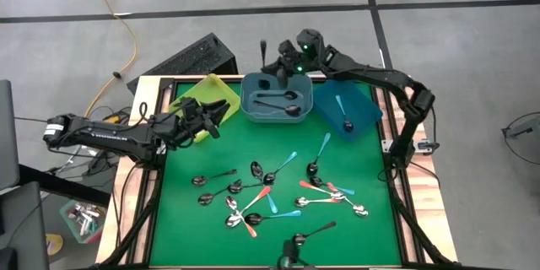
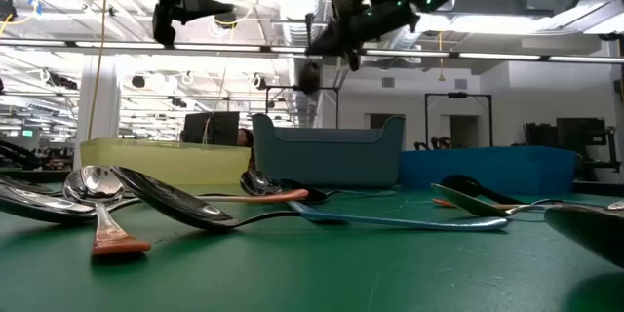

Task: Sort silverware by color (type)
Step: Put the black spoon into the light blue bin

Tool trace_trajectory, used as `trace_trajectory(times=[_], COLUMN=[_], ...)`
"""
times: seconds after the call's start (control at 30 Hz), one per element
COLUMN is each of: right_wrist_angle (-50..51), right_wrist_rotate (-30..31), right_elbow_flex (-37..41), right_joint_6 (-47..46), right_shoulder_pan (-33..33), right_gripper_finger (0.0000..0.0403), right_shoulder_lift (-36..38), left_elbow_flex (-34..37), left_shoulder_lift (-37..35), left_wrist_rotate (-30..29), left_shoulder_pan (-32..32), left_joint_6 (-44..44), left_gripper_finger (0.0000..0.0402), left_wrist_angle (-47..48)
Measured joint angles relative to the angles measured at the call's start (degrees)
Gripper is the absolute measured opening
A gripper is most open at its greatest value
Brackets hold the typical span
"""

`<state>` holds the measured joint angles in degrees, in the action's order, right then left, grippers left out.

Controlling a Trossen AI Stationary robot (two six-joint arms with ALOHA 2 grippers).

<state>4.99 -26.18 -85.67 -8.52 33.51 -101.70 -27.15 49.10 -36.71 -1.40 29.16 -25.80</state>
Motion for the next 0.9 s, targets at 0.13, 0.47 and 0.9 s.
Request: trace_trajectory(times=[0.13,0.47,0.9], right_wrist_angle=[10.04,15.57,20.35], right_wrist_rotate=[8.98,25.85,33.67], right_elbow_flex=[0.00,0.02,0.02], right_joint_6=[8.34,17.19,24.38], right_shoulder_pan=[-2.06,-9.72,-9.15], right_gripper_finger=[0.0001,0.0001,0.0001], right_shoulder_lift=[1.49,2.13,2.08], left_elbow_flex=[0.00,-0.09,-0.18], left_shoulder_lift=[-0.15,-0.17,-4.05], left_wrist_rotate=[0.24,6.83,9.51], left_shoulder_pan=[-2.22,-5.37,-10.76], left_joint_6=[2.26,5.01,5.43], left_gripper_finger=[0.0121,0.0121,0.0121], left_wrist_angle=[1.11,2.25,2.37])
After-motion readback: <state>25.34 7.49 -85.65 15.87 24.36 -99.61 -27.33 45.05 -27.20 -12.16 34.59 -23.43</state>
